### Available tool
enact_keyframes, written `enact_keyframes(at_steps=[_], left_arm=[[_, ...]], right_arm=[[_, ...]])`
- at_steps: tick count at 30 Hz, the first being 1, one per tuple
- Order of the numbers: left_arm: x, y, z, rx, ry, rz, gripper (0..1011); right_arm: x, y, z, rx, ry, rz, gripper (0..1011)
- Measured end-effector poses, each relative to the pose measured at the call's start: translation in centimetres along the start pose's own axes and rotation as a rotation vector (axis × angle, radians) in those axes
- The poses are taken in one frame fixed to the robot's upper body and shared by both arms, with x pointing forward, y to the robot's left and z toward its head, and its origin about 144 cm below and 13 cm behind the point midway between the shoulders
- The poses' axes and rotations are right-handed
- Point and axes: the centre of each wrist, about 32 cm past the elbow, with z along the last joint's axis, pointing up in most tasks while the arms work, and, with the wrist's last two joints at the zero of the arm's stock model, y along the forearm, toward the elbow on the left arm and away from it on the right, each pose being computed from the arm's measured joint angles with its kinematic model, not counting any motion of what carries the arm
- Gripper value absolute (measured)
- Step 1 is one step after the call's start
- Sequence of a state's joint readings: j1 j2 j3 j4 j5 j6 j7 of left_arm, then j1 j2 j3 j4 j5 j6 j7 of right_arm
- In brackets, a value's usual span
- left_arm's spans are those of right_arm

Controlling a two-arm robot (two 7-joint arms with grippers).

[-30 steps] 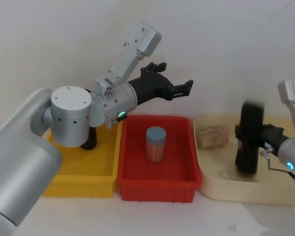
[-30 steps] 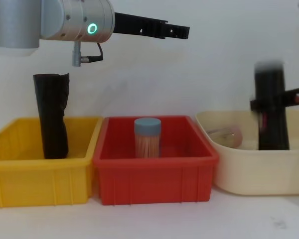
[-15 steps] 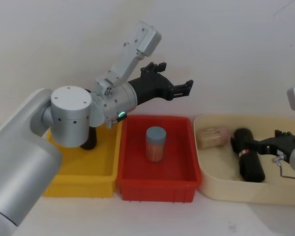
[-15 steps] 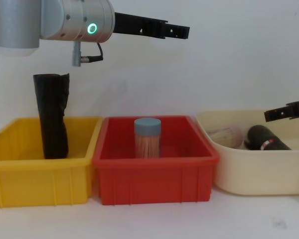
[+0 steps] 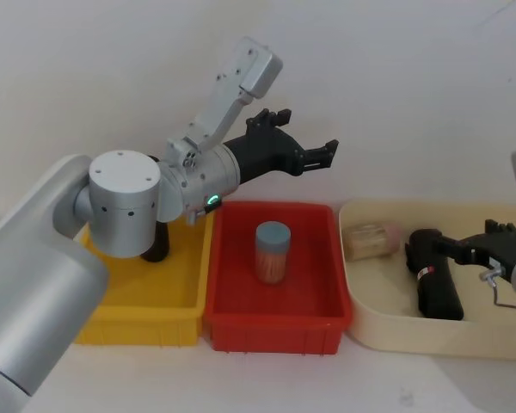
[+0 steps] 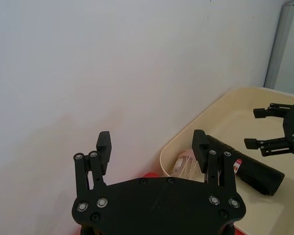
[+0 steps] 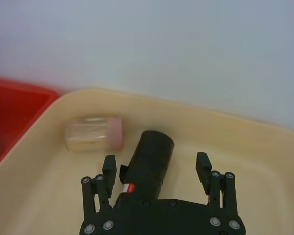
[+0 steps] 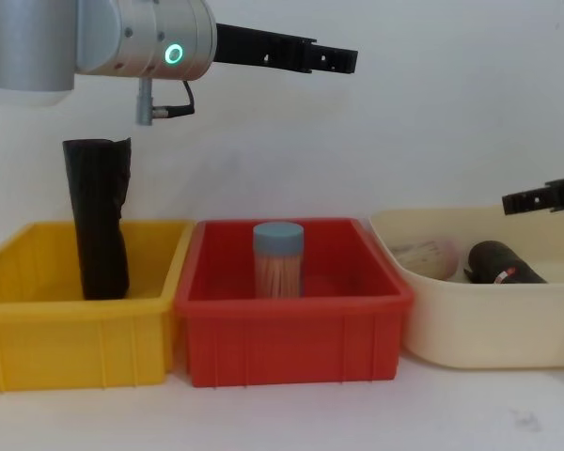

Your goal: Pick up the garbage bag with the one hand and transfer it to the other hand.

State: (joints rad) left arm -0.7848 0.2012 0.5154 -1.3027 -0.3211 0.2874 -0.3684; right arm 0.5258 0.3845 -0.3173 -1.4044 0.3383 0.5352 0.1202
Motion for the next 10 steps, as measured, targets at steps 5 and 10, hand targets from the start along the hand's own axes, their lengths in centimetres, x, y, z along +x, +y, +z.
enact_keyframes(at_steps=[5,10], left_arm=[[0.00,0.00,0.00,0.000,0.000,0.000,1000],[0.00,0.00,0.00,0.000,0.000,0.000,1000]], right_arm=[[-0.08,-0.31,0.12,0.031,0.001,0.005,1001],[-0.12,-0.51,0.19,0.048,0.003,0.009,1001]])
